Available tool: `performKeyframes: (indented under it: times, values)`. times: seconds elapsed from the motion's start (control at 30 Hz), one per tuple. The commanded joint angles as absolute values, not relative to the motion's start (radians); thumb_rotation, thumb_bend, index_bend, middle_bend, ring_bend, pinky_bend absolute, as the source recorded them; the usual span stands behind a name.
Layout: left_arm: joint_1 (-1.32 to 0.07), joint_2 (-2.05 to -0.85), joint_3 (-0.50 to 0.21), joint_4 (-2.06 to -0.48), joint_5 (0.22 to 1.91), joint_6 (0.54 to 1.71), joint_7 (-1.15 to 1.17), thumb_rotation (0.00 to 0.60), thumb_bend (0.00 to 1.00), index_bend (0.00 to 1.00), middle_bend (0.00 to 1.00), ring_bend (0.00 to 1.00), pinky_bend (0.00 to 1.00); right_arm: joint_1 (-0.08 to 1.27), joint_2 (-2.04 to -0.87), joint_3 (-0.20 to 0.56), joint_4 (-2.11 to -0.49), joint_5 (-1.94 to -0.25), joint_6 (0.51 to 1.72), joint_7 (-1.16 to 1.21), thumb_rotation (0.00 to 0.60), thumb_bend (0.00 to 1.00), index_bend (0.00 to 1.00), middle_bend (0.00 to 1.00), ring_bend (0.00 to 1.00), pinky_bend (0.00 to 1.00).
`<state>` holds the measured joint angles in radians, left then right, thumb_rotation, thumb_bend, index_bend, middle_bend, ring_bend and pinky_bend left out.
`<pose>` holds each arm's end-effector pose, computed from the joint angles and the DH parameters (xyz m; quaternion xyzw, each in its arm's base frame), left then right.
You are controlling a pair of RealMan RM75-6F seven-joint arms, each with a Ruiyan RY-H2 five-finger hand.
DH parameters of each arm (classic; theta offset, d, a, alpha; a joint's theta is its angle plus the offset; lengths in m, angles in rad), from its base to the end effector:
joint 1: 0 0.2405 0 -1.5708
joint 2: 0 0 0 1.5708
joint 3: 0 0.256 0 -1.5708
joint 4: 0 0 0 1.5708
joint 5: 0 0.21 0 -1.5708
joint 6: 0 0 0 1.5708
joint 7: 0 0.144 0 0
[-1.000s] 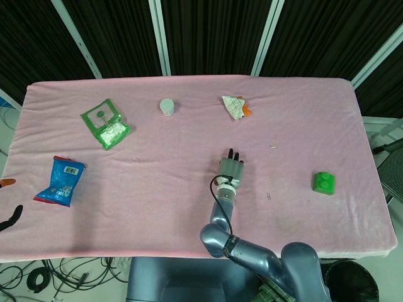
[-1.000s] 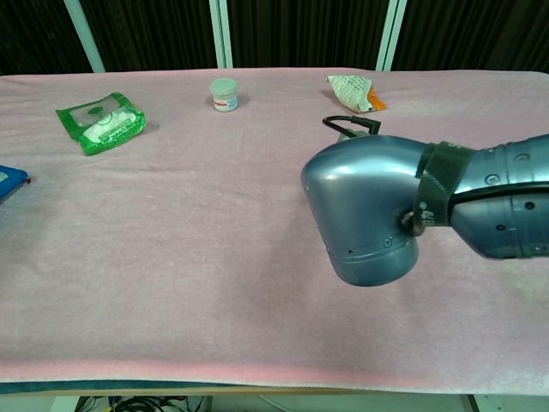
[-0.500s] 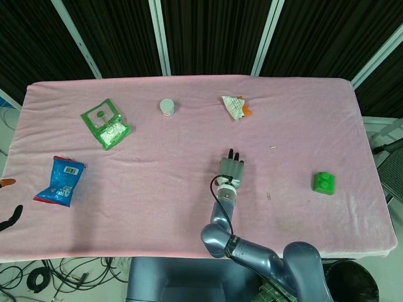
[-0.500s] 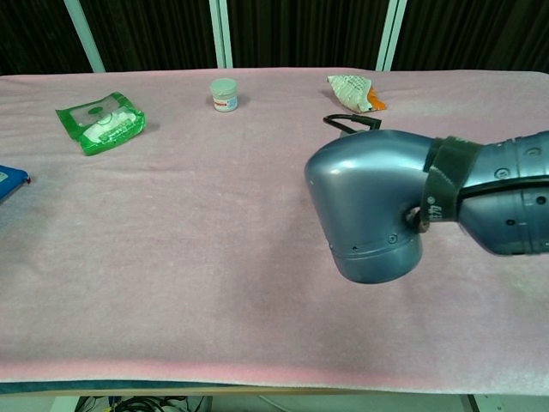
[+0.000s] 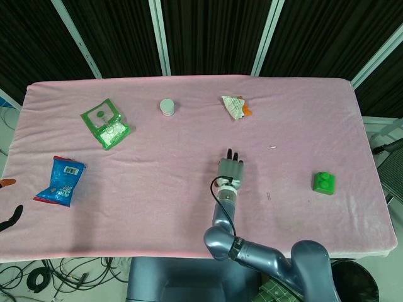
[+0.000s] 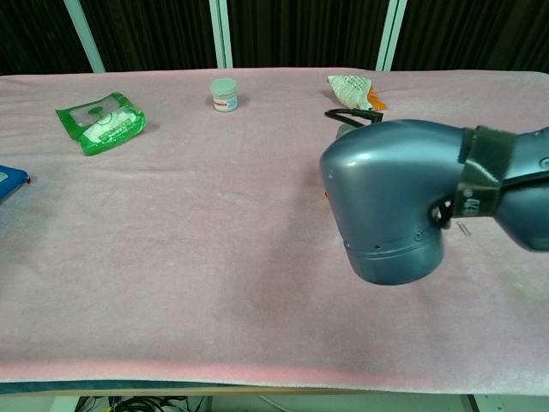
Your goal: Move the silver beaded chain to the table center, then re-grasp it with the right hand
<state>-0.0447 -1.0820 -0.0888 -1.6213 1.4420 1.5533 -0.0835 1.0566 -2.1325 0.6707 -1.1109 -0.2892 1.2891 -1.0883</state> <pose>-0.3191 0.1756 0.1880 -0.5359 -0.3932 -0.4186 0.6189 -0.0584 -0.3750 -0.1070 0.5823 -0.5372 0.2096 0.5731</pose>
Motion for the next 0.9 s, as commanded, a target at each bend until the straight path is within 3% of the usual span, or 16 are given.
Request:
performKeyframes:
  times: [0.03,0.53,0.9]
  values:
    - [-0.044,-1.082,-0.089,-1.622,1.443,1.554,-0.083,0.6,0.3,0.31,0.05,0.0,0.0,1.028,-2.095,0.666,-1.196,-0.274,1.304,-1.101,0.6,0.36,0.61,0.0,0.05,0.21]
    - [-0.042,-1.083,-0.092,-1.624,1.441,1.557,-0.078,0.6,0.3,0.31,0.05,0.0,0.0,0.882,-1.904,0.643,-1.627,-0.253,1.37,-1.045,0.6,0.36,0.61,0.0,0.05,0.21]
    - [-0.039,-1.089,-0.096,-1.626,1.433,1.563,-0.056,0.6,0.3,0.31,0.05,0.0,0.0,0.771,-1.811,0.593,-1.791,-0.239,1.328,-0.904,0.6,0.36,0.61,0.0,0.05,0.21]
